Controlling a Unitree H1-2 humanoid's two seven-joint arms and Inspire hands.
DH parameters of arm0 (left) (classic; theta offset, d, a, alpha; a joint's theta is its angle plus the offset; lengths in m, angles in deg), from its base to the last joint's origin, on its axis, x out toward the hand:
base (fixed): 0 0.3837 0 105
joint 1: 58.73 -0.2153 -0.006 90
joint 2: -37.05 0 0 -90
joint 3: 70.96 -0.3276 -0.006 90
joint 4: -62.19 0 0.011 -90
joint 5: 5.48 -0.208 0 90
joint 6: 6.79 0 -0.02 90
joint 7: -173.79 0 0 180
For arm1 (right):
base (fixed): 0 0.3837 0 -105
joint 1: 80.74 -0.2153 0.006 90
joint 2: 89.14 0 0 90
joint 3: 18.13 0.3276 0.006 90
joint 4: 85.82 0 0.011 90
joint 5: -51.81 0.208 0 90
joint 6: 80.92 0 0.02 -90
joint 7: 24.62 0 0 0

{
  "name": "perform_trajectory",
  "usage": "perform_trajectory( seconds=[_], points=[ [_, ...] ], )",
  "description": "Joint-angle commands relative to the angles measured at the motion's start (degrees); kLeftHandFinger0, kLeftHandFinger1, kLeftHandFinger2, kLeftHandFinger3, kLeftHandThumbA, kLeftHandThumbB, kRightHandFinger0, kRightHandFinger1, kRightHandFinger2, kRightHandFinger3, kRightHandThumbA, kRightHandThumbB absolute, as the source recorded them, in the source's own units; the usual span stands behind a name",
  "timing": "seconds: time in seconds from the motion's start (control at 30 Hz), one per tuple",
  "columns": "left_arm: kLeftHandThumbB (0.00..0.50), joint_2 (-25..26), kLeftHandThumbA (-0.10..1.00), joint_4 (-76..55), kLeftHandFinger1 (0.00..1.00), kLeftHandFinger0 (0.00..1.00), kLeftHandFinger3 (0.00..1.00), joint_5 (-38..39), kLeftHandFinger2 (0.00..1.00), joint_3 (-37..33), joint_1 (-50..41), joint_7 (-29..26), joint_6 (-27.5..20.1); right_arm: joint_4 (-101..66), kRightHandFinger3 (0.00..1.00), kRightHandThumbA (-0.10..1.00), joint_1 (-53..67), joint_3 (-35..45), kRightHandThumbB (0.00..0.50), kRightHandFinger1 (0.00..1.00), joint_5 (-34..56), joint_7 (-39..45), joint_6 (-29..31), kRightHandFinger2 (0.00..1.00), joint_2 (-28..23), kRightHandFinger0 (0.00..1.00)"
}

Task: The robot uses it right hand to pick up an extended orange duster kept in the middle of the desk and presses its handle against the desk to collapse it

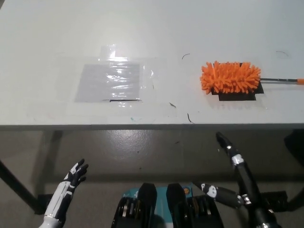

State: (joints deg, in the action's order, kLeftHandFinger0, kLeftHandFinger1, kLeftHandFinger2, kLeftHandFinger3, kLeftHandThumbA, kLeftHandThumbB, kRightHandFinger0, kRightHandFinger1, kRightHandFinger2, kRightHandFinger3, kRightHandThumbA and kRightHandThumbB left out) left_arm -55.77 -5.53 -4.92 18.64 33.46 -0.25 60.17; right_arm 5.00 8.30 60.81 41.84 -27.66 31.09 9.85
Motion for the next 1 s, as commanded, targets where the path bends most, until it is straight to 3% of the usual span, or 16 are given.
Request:
perform_trajectory(
  seconds=[0.0,0.07,0.1,0.33,0.47,0.67,0.97],
  points=[
    [0.304,0.7,1.0,-1.2,1.0,1.0,1.0,0.5,1.0,0.0,0.1,1.7,-3.9,-13.0,1.0,1.0,1.8,0.6,0.255,1.0,-4.8,-3.3,4.9,1.0,-1.3,1.0],
    [0.304,0.8,1.0,-1.3,1.0,1.0,1.0,0.5,1.0,0.1,0.1,1.7,-3.9,-18.0,1.0,1.0,1.3,2.9,0.317,1.0,-5.7,-1.0,3.8,1.0,-1.4,1.0],
    [0.304,0.8,1.0,-1.3,1.0,1.0,1.0,0.5,1.0,0.1,0.1,1.7,-3.9,-21.9,1.0,1.0,0.1,3.7,0.341,1.0,-4.3,1.1,0.1,1.0,-2.9,1.0],
    [0.305,0.8,1.0,-0.9,1.0,1.0,1.0,0.6,1.0,0.3,0.5,1.9,-3.9,-29.9,1.0,1.0,-14.7,8.1,0.358,1.0,-6.2,9.9,-19.4,1.0,-11.8,1.0],
    [0.305,0.7,1.0,-1.1,1.0,1.0,1.0,0.2,1.0,0.2,0.4,1.6,-3.9,-24.2,1.0,1.0,-25.5,7.6,0.319,1.0,-5.3,14.9,-27.0,1.0,-17.7,1.0],
    [0.302,0.9,1.0,-0.9,1.0,1.0,1.0,0.1,1.0,0.3,0.6,1.7,-3.9,-8.5,1.0,1.0,-41.2,4.0,0.331,1.0,-5.0,20.6,-32.3,1.0,-21.9,1.0],
    [0.305,0.7,1.0,-0.7,1.0,1.0,1.0,0.2,1.0,0.3,0.2,1.7,-3.9,24.5,1.0,1.0,-61.2,-4.7,0.332,1.0,-8.5,26.1,-34.1,1.0,-19.7,1.0]
  ],
)
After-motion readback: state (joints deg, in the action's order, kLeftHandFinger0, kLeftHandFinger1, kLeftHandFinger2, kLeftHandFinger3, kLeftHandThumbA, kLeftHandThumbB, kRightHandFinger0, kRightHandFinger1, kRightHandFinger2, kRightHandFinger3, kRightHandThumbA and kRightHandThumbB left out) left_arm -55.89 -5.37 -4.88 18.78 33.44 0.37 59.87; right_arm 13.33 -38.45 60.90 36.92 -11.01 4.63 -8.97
